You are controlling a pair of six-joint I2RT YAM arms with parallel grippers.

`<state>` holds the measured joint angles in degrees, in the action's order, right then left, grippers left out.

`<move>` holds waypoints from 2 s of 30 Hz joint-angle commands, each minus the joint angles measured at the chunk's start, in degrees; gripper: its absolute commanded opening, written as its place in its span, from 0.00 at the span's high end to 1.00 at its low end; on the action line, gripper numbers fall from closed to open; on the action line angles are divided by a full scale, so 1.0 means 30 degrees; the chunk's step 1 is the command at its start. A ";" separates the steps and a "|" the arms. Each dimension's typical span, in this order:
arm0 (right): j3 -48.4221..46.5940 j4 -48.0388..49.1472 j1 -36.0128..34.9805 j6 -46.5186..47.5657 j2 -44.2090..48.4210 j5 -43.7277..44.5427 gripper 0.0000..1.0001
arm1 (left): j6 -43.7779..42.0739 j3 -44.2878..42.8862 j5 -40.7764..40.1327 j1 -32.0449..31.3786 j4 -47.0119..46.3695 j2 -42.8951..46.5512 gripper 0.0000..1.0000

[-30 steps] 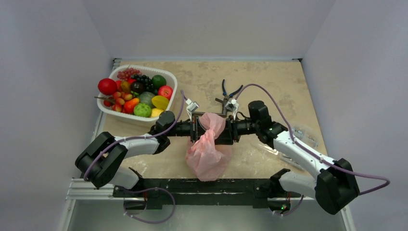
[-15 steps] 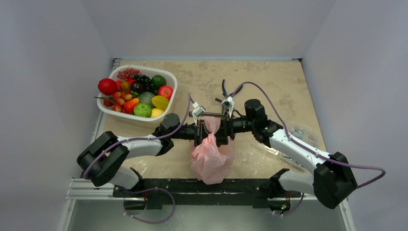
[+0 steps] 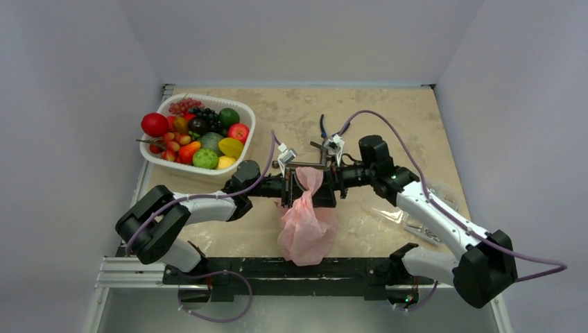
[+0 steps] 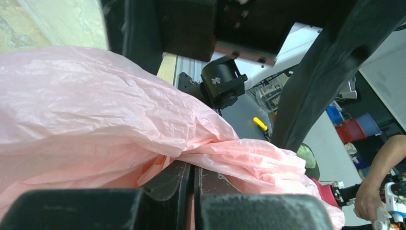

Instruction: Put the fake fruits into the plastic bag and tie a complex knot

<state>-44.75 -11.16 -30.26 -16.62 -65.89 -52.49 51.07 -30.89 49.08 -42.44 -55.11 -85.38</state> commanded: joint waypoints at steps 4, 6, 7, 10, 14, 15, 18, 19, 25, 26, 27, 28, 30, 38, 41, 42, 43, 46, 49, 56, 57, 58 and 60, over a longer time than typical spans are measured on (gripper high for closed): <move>-0.3070 -0.7434 0.2614 0.4596 0.0857 -0.1731 0.02 | -0.0621 -0.0356 0.0075 0.0112 -0.0865 0.0178 1.00; -0.3270 -0.8951 0.2940 0.5996 0.0719 -0.1932 0.17 | -0.0616 -0.0420 0.0076 0.0110 -0.0877 0.0214 1.00; -0.3184 -0.9243 0.2950 0.6140 0.0729 -0.1975 0.29 | -0.0613 -0.0424 0.0076 0.0097 -0.0870 0.0244 1.00; -0.2278 -0.8180 0.2962 0.4430 0.1262 -0.1857 0.65 | -0.0578 -0.0421 0.0085 0.0095 -0.0870 0.0277 1.00; -0.1425 -0.7513 0.2969 0.3944 0.1690 -0.1687 0.72 | -0.0616 -0.0428 0.0128 0.0097 -0.0877 0.0363 1.00; -0.1243 -0.7532 0.2953 0.3920 0.1773 -0.1473 0.73 | -0.0613 -0.0450 0.0155 0.0110 -0.0855 0.0406 1.00; -0.0411 -0.5403 0.2953 0.2315 0.1936 -0.0940 0.78 | -0.0663 -0.0426 0.0271 0.0097 -0.0910 0.0413 1.00; -0.0197 -0.4474 0.2951 0.1779 0.1848 -0.0819 0.78 | -0.0655 -0.0425 0.0342 0.0103 -0.0973 0.0427 1.00; 0.0640 0.0134 0.2208 -0.0855 0.1053 -0.1176 0.79 | -0.0639 -0.0497 0.0434 0.0023 -0.1053 0.0277 1.00; 0.0769 0.0876 0.2001 -0.1320 0.1108 -0.1138 0.78 | -0.0645 -0.0525 0.0468 0.0009 -0.1104 0.0252 1.00; 0.0892 0.1643 0.1800 -0.1777 0.1129 -0.1122 0.77 | -0.0624 -0.0576 0.0561 -0.0044 -0.1199 0.0223 1.00; 0.0958 0.2182 0.1566 -0.2284 0.1055 -0.1105 0.76 | -0.0629 -0.0637 0.0598 -0.0105 -0.1229 0.0194 1.00; 0.0893 0.2887 0.1114 -0.2786 0.0869 -0.0933 0.73 | -0.0639 -0.0727 0.0589 -0.0244 -0.1262 0.0125 1.00; 0.1063 0.4013 0.0707 -0.3469 0.0747 -0.1137 0.62 | -0.0777 -0.0991 0.0673 -0.0444 -0.1466 -0.0264 1.00; 0.1249 0.4289 0.0625 -0.3605 0.0701 -0.1035 0.59 | -0.0796 -0.1267 0.0825 -0.0681 -0.1802 -0.0521 1.00; 0.1289 0.4541 0.0558 -0.3743 0.0654 -0.1017 0.55 | -0.0855 -0.1376 0.0810 -0.0793 -0.1751 -0.0580 1.00; 0.1275 0.4804 0.0499 -0.3896 0.0600 -0.1004 0.53 | -0.0917 -0.1452 0.0746 -0.0898 -0.1752 -0.0653 1.00; 0.1257 0.5194 0.0393 -0.4078 0.0504 -0.1052 0.48 | -0.1003 -0.1594 0.0698 -0.1032 -0.1698 -0.0898 1.00; 0.0949 0.3250 0.0389 -0.2691 0.0763 -0.1449 0.47 | -0.0806 -0.1421 0.0292 -0.0694 -0.1589 -0.1033 1.00; -0.1583 -0.5743 0.1754 0.4368 0.1006 -0.1496 0.43 | -0.1022 -0.1091 0.0496 -0.0314 -0.1597 -0.0641 1.00; -0.1790 -0.6516 0.1787 0.5087 0.1029 -0.1536 0.44 | -0.0916 -0.1112 0.0549 -0.0300 -0.1806 -0.0632 1.00; -0.1922 -0.6994 0.1813 0.5407 0.1105 -0.1567 0.44 | -0.0834 -0.1195 0.0659 -0.0313 -0.1975 -0.0653 1.00; -0.1895 -0.7031 0.1817 0.6052 0.1383 -0.1708 0.46 | -0.0486 -0.1340 0.0734 -0.0301 -0.2286 -0.0710 1.00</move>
<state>-47.62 -22.92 -24.91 -8.78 -63.96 -55.46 49.93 -32.80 50.96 -43.66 -56.45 -88.23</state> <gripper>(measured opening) 0.557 0.009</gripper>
